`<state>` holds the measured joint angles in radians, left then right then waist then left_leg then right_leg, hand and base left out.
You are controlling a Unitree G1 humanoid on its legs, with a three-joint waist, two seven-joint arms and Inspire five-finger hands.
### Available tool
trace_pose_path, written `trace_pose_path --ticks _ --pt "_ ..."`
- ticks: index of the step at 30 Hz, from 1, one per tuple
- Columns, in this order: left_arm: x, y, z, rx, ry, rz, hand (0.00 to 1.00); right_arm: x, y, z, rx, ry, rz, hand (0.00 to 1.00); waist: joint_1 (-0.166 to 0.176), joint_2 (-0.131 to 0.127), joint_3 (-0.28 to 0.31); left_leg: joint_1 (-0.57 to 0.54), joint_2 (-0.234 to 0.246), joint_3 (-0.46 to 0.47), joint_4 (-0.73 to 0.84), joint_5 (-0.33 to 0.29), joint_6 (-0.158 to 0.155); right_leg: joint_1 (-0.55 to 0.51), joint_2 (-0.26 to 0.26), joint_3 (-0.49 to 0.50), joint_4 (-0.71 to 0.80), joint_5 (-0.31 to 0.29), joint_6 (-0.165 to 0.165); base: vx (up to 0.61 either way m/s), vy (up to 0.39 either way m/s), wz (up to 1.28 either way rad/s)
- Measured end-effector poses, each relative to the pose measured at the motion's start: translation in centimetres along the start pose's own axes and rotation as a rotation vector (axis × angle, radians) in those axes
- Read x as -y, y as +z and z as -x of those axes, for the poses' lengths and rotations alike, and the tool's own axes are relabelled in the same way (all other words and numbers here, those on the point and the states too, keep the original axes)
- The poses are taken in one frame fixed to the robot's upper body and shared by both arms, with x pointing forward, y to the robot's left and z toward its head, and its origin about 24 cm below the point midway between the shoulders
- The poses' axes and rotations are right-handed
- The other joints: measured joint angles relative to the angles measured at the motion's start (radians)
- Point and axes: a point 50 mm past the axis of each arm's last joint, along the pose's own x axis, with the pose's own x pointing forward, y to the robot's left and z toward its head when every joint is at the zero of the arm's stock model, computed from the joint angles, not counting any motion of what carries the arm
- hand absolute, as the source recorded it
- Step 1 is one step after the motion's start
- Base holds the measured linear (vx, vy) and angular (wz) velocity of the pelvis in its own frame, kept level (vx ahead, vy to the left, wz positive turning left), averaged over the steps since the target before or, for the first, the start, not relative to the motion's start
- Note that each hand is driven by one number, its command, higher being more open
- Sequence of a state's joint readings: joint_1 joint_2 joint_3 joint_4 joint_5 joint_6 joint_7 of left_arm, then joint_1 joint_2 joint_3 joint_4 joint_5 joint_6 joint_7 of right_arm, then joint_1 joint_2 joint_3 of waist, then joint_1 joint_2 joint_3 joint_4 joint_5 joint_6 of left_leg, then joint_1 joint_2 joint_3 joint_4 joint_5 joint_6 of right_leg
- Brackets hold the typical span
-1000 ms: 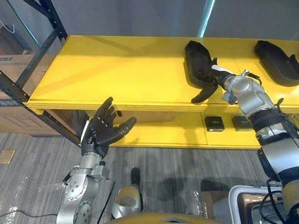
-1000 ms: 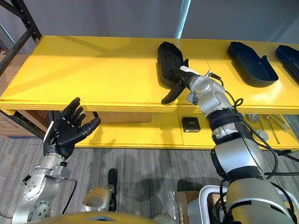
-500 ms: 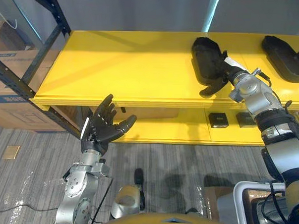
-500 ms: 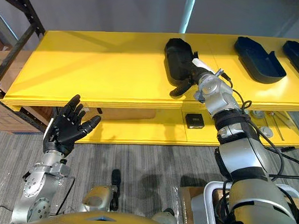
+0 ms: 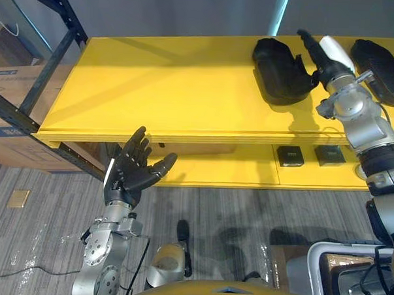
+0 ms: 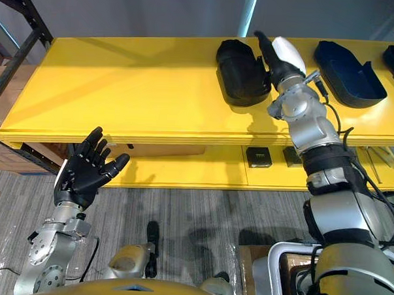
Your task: Walk over and take three plastic housings, then place them on the shelf
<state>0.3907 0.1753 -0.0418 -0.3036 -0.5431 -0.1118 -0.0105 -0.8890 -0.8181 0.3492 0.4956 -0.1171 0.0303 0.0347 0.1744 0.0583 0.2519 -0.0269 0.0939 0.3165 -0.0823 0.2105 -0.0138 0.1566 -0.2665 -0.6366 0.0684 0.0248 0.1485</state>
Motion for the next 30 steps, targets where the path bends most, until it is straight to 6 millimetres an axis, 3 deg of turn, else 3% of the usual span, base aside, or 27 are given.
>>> trace_pose_path --ticks 5,9,11,14,19,21,24,27,30 --pt "-0.7 0.2 0.5 0.013 0.033 -0.012 1.0 -0.9 2.2 3.7 0.18 0.133 -0.091 1.0 -0.042 -0.017 0.006 0.019 0.005 0.031 -0.001 -0.023 -0.015 -0.005 0.003 0.029 0.012 -0.023 -0.005 0.0 -0.01 -0.18" --pt "-1.7 0.3 1.1 0.021 0.075 -0.028 1.0 -2.6 1.1 6.2 0.17 0.259 -0.144 1.0 -0.072 -0.043 0.0 0.016 0.019 0.054 -0.001 -0.023 -0.018 -0.031 0.009 0.056 0.022 -0.029 -0.007 -0.01 -0.02 -0.22" --pt "-1.8 0.2 1.1 0.018 0.078 -0.03 1.0 -2.8 -0.5 7.0 0.106 0.259 -0.161 1.0 -0.075 -0.048 -0.001 0.016 0.023 0.064 -0.001 -0.022 -0.018 -0.033 0.012 0.067 0.025 -0.025 -0.002 0.02 -0.013 -0.12" --pt "-1.9 0.2 1.2 0.017 0.083 -0.032 1.0 -2.5 -2.2 8.2 0.041 0.142 -0.238 1.0 -0.083 -0.048 -0.001 0.014 0.023 0.066 -0.001 -0.022 -0.018 -0.034 0.014 0.069 0.022 -0.025 -0.002 0.0 0.0 0.0" --pt "-2.0 0.4 1.2 0.042 0.105 -0.033 1.0 -3.2 -3.3 11.5 0.019 -0.216 -0.584 1.0 -0.094 -0.052 -0.005 0.014 0.03 0.077 0.0 -0.026 -0.023 -0.046 0.021 0.081 0.015 -0.025 -0.003 0.02 -0.008 -0.07" --pt "-2.2 0.6 1.4 0.059 0.129 -0.025 1.0 -4.6 -3.8 13.9 -0.017 -0.281 -0.674 1.0 -0.101 -0.061 -0.015 0.018 0.033 0.092 0.0 -0.03 -0.026 -0.052 0.023 0.094 0.013 -0.025 -0.004 0.05 -0.017 -0.18" --pt "-2.4 1.0 2.8 0.091 0.177 -0.008 1.0 -8.8 -5.6 19.6 -0.202 -0.3 -0.86 1.0 -0.134 -0.082 -0.033 0.025 0.037 0.115 0.0 -0.037 -0.034 -0.051 0.027 0.113 0.005 -0.027 -0.006 0.09 -0.024 -0.19" --pt "-2.5 0.7 3.5 0.079 0.206 -0.02 1.0 -11.8 -6.6 23.8 -0.371 -0.244 -0.922 1.0 -0.158 -0.072 -0.041 0.039 0.039 0.139 -0.001 -0.053 -0.039 -0.052 0.027 0.136 -0.001 -0.027 -0.005 0.03 0.004 -0.25" --pt "-1.9 0.7 3.2 0.095 0.18 -0.015 1.0 -13.3 -6.2 24.7 -0.4 -0.186 -1.0 1.0 -0.18 -0.053 -0.064 0.043 0.044 0.165 -0.001 -0.062 -0.041 -0.066 0.028 0.159 -0.003 -0.03 -0.011 -0.02 0.018 -0.26"
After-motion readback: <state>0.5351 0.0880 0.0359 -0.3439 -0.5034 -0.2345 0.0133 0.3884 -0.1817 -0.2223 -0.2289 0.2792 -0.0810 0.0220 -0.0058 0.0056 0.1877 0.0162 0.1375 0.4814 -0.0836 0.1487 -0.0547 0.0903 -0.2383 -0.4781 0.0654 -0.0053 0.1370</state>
